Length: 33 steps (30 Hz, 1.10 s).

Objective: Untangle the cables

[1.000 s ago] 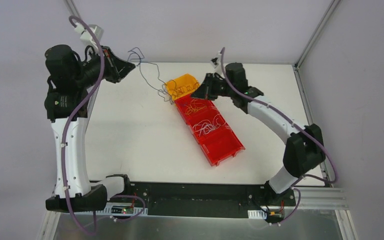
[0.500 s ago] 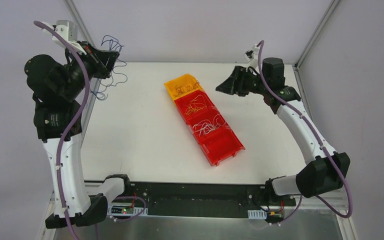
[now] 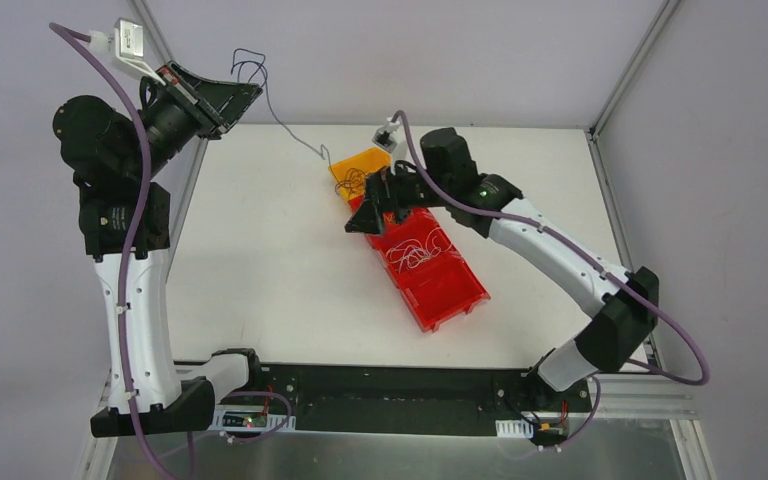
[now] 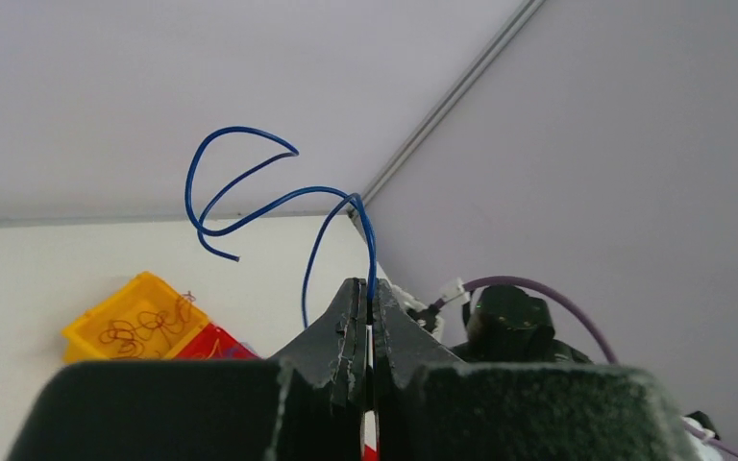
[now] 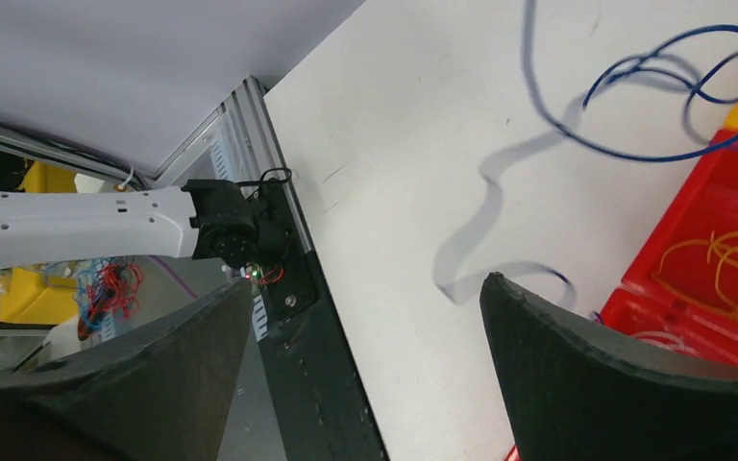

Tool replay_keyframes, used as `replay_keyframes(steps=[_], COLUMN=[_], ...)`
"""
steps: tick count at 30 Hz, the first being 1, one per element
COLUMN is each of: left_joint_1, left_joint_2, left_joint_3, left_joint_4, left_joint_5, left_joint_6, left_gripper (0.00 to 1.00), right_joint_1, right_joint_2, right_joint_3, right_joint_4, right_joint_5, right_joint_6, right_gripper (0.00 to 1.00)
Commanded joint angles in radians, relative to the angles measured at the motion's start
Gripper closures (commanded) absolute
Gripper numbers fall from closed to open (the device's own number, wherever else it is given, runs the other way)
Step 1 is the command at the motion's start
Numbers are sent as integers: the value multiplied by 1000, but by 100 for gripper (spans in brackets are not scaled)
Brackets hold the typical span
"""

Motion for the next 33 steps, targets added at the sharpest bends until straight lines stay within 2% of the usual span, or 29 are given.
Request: replay_keyframes(steps=[1,7,14,19,22,25,26,30,33], left_joint_1=[2,2,1,-20,-37,-38,-37,-32,-7], left_joint_2=[-1,3,28,49,50,55,56,64,54], left_joint_3=[-35,-70,0,20,24,56,68,130,158], left_joint_4=[109,187,297,337,339,322,319,283,202], left_joint_5=[55,86,126,135,116,110,110,81,-16], left_joint_6=[-132,-175,-189,-216,-202,-183,-177,-130,-51], left_gripper=[100,100,100,100,100,100,100,100,100], right_joint_1=[44,104,120,133,194,229,231,230,230], right_joint_2=[93,214,247,253,299,357,374,391,351], right_joint_3=[128,262,262,283,380,439,451,411,318], right_joint_4=[42,54,69,80,41,43,49,60,3], right_joint_5=[56,250,254,177,263,433,480,542,479], right_joint_6=[-77,-111,-93,-77,-150,-203,-209,-250,-295], right_gripper=[8,9,11,10,9,12,18,71,91])
